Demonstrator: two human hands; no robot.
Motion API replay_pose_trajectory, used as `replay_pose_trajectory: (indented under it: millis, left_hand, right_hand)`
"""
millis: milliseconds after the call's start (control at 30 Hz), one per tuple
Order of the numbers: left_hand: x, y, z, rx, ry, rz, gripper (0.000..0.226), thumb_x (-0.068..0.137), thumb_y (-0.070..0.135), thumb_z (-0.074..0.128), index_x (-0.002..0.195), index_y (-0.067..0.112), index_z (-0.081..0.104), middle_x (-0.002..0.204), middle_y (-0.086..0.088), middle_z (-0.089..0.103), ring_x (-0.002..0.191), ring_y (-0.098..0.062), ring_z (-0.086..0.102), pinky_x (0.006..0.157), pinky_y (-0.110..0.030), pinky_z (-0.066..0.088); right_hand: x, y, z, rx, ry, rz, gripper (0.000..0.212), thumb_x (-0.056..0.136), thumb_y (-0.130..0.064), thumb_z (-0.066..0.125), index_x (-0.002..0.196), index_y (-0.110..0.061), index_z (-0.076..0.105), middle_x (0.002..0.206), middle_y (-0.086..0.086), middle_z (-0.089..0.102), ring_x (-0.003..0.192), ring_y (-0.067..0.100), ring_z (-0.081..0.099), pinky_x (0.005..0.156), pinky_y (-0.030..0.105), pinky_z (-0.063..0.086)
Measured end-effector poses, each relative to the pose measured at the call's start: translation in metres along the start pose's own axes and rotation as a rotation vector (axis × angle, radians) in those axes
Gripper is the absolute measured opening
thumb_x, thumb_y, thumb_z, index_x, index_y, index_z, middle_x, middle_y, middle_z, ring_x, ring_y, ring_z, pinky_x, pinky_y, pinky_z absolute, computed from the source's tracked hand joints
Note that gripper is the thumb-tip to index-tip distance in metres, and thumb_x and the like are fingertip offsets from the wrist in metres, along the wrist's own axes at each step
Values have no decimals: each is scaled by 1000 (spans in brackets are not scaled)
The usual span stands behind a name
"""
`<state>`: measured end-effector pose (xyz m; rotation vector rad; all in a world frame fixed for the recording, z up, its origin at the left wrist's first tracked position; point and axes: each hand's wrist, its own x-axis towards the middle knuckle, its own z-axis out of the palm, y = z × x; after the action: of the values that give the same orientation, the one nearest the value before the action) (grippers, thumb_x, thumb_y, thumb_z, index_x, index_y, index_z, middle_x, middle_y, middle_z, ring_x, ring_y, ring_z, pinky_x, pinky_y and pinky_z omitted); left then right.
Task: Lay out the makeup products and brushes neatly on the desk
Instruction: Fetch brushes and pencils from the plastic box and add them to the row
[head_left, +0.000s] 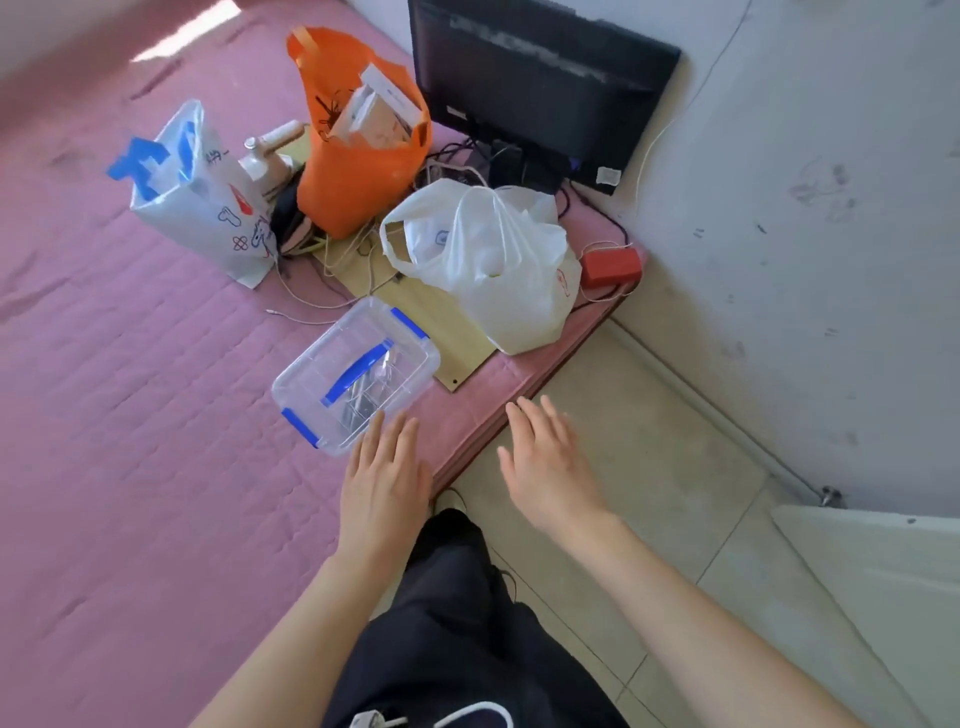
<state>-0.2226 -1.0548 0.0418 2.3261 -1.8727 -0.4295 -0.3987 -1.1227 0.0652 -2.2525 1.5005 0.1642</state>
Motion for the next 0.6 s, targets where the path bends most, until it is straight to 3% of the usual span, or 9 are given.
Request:
replay_pose_trajectory:
  millis: [600]
  left_hand:
    - [89, -93, 21, -68, 44, -553, 45, 84, 9, 64, 128, 2, 55, 134, -13, 56, 133, -37, 42, 107, -48, 37]
  right_hand:
    - [204, -41, 1, -123, -189, -349, 53, 99, -26, 40, 145, -4, 27, 153, 14, 27, 144, 32, 17, 119, 40, 14]
